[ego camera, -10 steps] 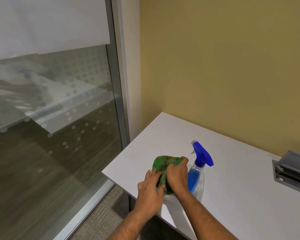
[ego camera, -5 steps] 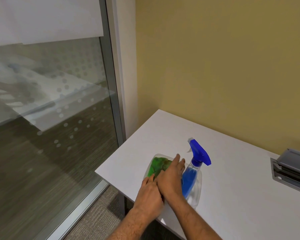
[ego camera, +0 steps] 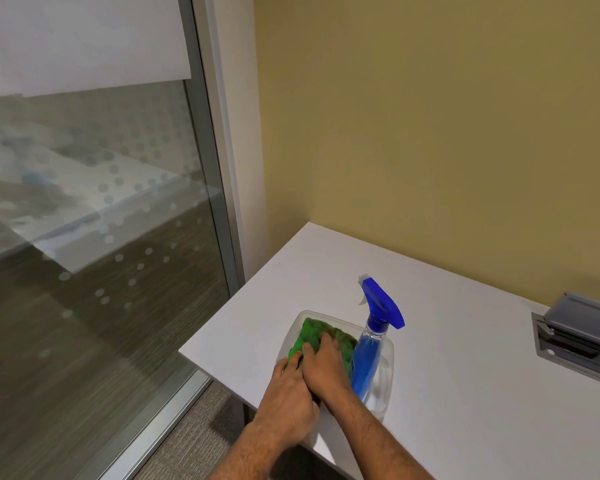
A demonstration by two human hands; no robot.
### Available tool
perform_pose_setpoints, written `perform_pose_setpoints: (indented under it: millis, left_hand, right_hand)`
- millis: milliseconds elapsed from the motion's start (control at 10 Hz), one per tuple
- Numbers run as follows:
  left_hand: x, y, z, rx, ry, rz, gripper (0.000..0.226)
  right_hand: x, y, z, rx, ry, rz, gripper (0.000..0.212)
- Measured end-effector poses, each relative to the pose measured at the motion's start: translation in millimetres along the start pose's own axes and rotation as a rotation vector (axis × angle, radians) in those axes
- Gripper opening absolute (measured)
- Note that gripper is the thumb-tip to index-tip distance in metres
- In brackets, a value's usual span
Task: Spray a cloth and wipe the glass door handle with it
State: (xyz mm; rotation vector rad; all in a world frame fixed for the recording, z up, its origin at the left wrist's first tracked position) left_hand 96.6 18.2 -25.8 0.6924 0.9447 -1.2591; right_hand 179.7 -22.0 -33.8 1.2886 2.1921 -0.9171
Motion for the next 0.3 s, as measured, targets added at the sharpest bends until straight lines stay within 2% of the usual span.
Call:
perform_pose_setpoints:
  millis: [100,200,300]
  left_hand:
    - [-14,-10,-1,0.01,-0.129,0.085,0.052]
    - [-46,-21,-3,-0.034,-0.188,0.292,0.043]
    - [-103,-38,7,-0.125,-0.34,0.541,0.043]
  right_hand:
    - [-12,-35,-10,-0.105,0.046,0.039,0.053]
    - [-42,-89,-46,-0.31,0.14,0.119,0.044]
    - [-83,-127,-87,-0.394,0.036,0.277,0.075]
Point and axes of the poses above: each hand's wrist, its own y-axis towards the middle knuckle, its own x-axis out of the palm, z = x × y, the point moved 5 cm from there along y, towards the middle knuckle, and after that the axes turned 7 degrees about -y, right-handed, at the moved point
